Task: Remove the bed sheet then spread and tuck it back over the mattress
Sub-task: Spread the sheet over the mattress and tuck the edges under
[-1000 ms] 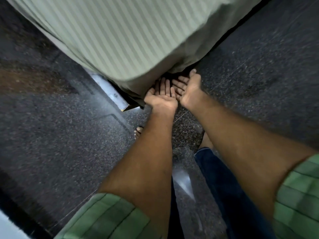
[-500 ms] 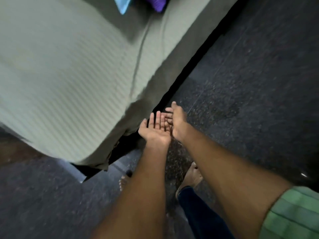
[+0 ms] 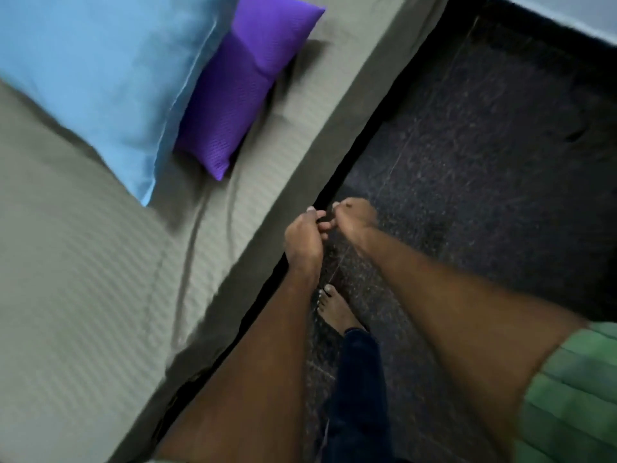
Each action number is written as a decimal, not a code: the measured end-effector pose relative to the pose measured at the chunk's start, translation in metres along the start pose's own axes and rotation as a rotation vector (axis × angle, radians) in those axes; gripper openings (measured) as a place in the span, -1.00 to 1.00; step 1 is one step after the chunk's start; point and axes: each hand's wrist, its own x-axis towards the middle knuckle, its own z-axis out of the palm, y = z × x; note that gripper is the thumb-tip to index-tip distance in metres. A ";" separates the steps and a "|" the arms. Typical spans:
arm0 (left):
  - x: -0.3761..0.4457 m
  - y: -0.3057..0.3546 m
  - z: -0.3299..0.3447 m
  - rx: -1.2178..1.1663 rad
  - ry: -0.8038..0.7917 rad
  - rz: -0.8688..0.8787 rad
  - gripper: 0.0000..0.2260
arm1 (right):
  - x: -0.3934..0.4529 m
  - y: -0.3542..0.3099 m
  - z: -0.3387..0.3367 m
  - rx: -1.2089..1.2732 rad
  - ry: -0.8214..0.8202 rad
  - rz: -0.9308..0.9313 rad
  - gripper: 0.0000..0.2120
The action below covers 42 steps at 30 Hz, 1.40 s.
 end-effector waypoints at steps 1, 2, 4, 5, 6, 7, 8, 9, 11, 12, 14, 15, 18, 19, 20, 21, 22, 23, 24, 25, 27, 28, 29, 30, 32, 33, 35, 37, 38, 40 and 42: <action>0.017 0.008 0.020 0.081 -0.013 0.051 -0.74 | 0.027 -0.009 -0.017 -0.019 0.012 -0.002 -0.71; 0.031 0.016 0.037 0.152 -0.014 0.098 -0.75 | 0.051 -0.016 -0.029 -0.029 0.017 -0.010 -0.71; 0.055 0.037 0.072 0.288 -0.004 0.195 -0.75 | 0.097 -0.036 -0.053 -0.040 0.018 -0.036 -0.72; 0.066 0.045 0.088 0.333 0.001 0.230 -0.76 | 0.114 -0.044 -0.064 -0.045 0.023 -0.061 -0.72; 0.079 0.055 0.108 0.360 0.003 0.242 -0.76 | 0.134 -0.053 -0.078 -0.046 0.023 -0.092 -0.73; 0.089 0.063 0.124 0.380 0.013 0.248 -0.76 | 0.149 -0.059 -0.091 -0.054 0.017 -0.116 -0.74; 0.099 0.074 0.145 0.392 0.020 0.252 -0.75 | 0.166 -0.065 -0.106 -0.062 0.012 -0.131 -0.75; 0.109 0.084 0.163 0.394 0.030 0.252 -0.75 | 0.179 -0.070 -0.119 -0.067 0.004 -0.139 -0.76; 0.121 0.105 0.201 0.389 0.035 0.249 -0.74 | 0.211 -0.076 -0.146 -0.056 -0.014 -0.128 -0.77; 0.124 0.114 0.217 0.400 0.031 0.239 -0.74 | 0.226 -0.077 -0.161 -0.056 -0.029 -0.103 -0.77; 0.132 0.135 0.255 0.423 0.024 0.230 -0.73 | 0.263 -0.086 -0.196 -0.089 -0.056 -0.068 -0.74; 0.137 0.142 0.270 0.426 0.028 0.240 -0.72 | 0.277 -0.092 -0.211 -0.110 -0.069 -0.071 -0.73; 0.164 0.183 0.336 0.373 0.111 0.263 -0.73 | 0.330 -0.133 -0.266 -0.233 -0.082 -0.173 -0.73; 0.172 0.191 0.358 0.366 0.127 0.232 -0.74 | 0.346 -0.140 -0.282 -0.258 -0.067 -0.194 -0.73; 0.176 0.199 0.378 0.342 0.136 0.216 -0.75 | 0.354 -0.143 -0.297 -0.278 -0.071 -0.192 -0.74; 0.178 0.211 0.400 0.274 0.146 0.193 -0.76 | 0.369 -0.149 -0.311 -0.294 -0.078 -0.188 -0.75; 0.178 0.221 0.418 0.215 0.161 0.177 -0.77 | 0.382 -0.154 -0.321 -0.284 -0.083 -0.175 -0.75; 0.182 0.235 0.437 0.168 0.172 0.164 -0.76 | 0.399 -0.162 -0.333 -0.264 -0.086 -0.147 -0.75; 0.186 0.246 0.451 0.143 0.179 0.149 -0.75 | 0.411 -0.168 -0.341 -0.237 -0.095 -0.107 -0.74; 0.192 0.256 0.461 0.148 0.180 0.141 -0.75 | 0.424 -0.175 -0.346 -0.202 -0.095 -0.081 -0.71; 0.210 0.279 0.478 0.181 0.180 0.162 -0.76 | 0.451 -0.200 -0.358 -0.176 -0.104 -0.081 -0.66; 0.220 0.290 0.485 0.222 0.180 0.183 -0.76 | 0.465 -0.214 -0.364 -0.187 -0.091 -0.082 -0.65; 0.233 0.307 0.495 0.258 0.172 0.206 -0.77 | 0.483 -0.234 -0.373 -0.197 -0.065 -0.087 -0.64; 0.235 0.312 0.496 0.328 0.154 0.241 -0.77 | 0.492 -0.237 -0.377 -0.188 -0.048 -0.087 -0.64; 0.257 0.335 0.511 0.447 0.129 0.339 -0.76 | 0.524 -0.262 -0.393 -0.192 -0.015 -0.105 -0.63; 0.269 0.348 0.521 0.491 0.118 0.385 -0.75 | 0.541 -0.275 -0.402 -0.206 0.007 -0.095 -0.62; 0.289 0.374 0.538 0.566 0.125 0.470 -0.78 | 0.575 -0.295 -0.414 -0.188 0.072 -0.097 -0.64; 0.311 0.397 0.562 0.606 0.166 0.516 -0.82 | 0.612 -0.318 -0.429 -0.094 0.143 -0.086 -0.64; 0.322 0.406 0.575 0.618 0.171 0.533 -0.83 | 0.631 -0.327 -0.435 -0.007 0.153 -0.076 -0.57; 0.335 0.419 0.597 0.631 0.170 0.561 -0.84 | 0.660 -0.337 -0.441 0.130 0.146 -0.077 -0.38; 0.346 0.432 0.622 0.633 0.163 0.570 -0.84 | 0.695 -0.339 -0.449 0.149 0.148 -0.071 -0.26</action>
